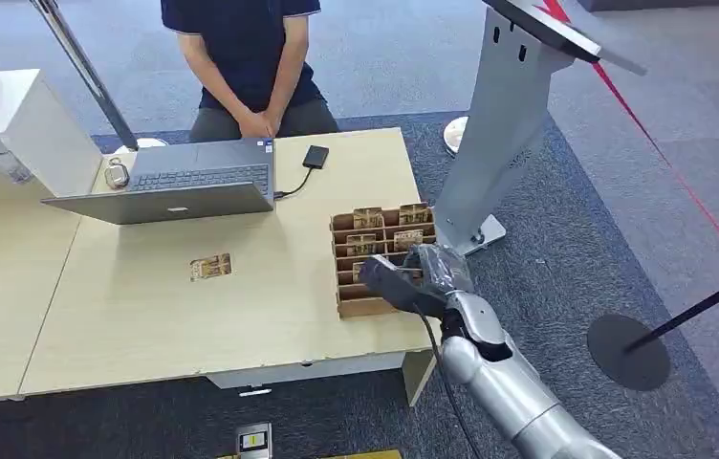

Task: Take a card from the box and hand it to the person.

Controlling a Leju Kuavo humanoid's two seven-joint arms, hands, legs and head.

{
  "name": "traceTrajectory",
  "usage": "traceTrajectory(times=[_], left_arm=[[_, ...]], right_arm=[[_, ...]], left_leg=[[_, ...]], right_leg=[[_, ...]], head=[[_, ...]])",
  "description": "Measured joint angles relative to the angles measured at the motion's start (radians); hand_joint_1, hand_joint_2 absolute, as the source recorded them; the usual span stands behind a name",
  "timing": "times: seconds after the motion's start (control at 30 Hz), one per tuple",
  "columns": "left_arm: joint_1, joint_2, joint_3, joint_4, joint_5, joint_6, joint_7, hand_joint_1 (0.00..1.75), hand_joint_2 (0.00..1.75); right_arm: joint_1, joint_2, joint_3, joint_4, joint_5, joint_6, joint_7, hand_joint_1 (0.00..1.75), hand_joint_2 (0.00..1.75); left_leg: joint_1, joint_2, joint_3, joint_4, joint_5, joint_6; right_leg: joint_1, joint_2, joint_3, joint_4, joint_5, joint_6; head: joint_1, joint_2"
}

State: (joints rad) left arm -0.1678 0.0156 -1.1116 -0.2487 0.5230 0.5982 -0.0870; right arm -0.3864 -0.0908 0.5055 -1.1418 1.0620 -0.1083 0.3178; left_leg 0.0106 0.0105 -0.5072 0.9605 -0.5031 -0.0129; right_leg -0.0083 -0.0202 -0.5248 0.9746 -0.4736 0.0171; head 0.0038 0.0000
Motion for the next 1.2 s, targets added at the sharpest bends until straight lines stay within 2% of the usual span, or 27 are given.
traceTrajectory(times=[0.23, 0.43, 0.53, 0.57, 0.63, 0.77, 0.87, 1.07, 1.2], left_arm=[[0.000, 0.000, 0.000, 0.000, 0.000, 0.000, 0.000, 0.00, 0.00], [0.005, 0.000, 0.000, 0.001, -0.001, 0.000, -0.001, 0.00, 0.00], [0.007, 0.000, 0.000, 0.001, -0.001, 0.000, -0.003, 0.00, 0.00], [0.007, 0.000, 0.000, 0.001, -0.001, 0.000, -0.003, 0.00, 0.00], [0.008, 0.000, 0.000, 0.001, -0.001, 0.000, -0.004, 0.00, 0.00], [0.009, 0.000, 0.002, 0.001, 0.000, 0.000, -0.005, 0.00, 0.00], [0.010, 0.000, 0.005, 0.001, 0.000, 0.000, -0.007, 0.00, 0.00], [0.011, 0.000, 0.008, 0.001, 0.000, -0.003, -0.009, 0.00, 0.00], [0.010, 0.001, 0.008, 0.001, -0.004, -0.012, -0.009, 0.00, 0.00]], right_arm=[[-0.005, 0.000, 0.006, -0.006, 0.014, 0.018, 0.000, 1.38, 1.75], [-0.014, -0.012, 0.009, -0.101, 0.015, 0.166, 0.016, 1.36, 1.75], [-0.023, -0.022, 0.011, -0.149, 0.013, 0.202, 0.015, 1.40, 1.75], [-0.027, -0.027, 0.011, -0.165, 0.013, 0.217, 0.014, 1.47, 1.75], [-0.033, -0.034, 0.012, -0.193, 0.014, 0.249, 0.011, 1.50, 1.75], [-0.039, -0.052, 0.014, -0.251, 0.016, 0.299, 0.011, 1.50, 1.75], [-0.048, -0.066, 0.016, -0.298, 0.019, 0.333, 0.016, 1.57, 1.75], [-0.059, -0.087, 0.017, -0.383, -0.011, 0.372, 0.010, 1.54, 1.75], [-0.074, -0.090, 0.014, -0.419, -0.105, 0.352, -0.034, 1.55, 1.75]], left_leg=[[0.000, 0.000, 0.000, 0.000, 0.000, 0.000], [0.000, 0.000, 0.000, 0.000, 0.000, 0.000], [0.000, 0.000, 0.000, 0.000, 0.000, 0.000], [0.000, 0.000, 0.000, 0.000, 0.000, 0.000], [0.000, 0.000, 0.000, 0.000, 0.000, 0.000], [0.000, 0.000, 0.000, 0.000, 0.000, 0.000], [0.000, 0.000, 0.000, 0.000, 0.000, 0.000], [0.000, 0.000, 0.000, 0.000, 0.000, 0.000], [0.000, 0.000, 0.000, 0.000, 0.000, 0.000]], right_leg=[[0.000, 0.000, 0.000, 0.000, 0.000, 0.000], [0.000, 0.000, 0.000, 0.000, 0.000, 0.000], [0.000, 0.000, 0.000, 0.000, 0.000, 0.000], [0.000, 0.000, 0.000, 0.000, 0.000, 0.000], [0.000, 0.000, 0.000, 0.000, 0.000, 0.000], [0.000, 0.000, 0.000, 0.000, 0.000, 0.000], [0.000, 0.000, 0.000, 0.000, 0.000, 0.000], [0.000, 0.000, 0.000, 0.000, 0.000, 0.000], [0.000, 0.000, 0.000, 0.000, 0.000, 0.000]], head=[[0.000, 0.000], [0.000, 0.000], [0.000, 0.000], [0.000, 0.000], [0.000, 0.000], [0.000, 0.000], [0.000, 0.000], [0.000, 0.000], [0.000, 0.000]])
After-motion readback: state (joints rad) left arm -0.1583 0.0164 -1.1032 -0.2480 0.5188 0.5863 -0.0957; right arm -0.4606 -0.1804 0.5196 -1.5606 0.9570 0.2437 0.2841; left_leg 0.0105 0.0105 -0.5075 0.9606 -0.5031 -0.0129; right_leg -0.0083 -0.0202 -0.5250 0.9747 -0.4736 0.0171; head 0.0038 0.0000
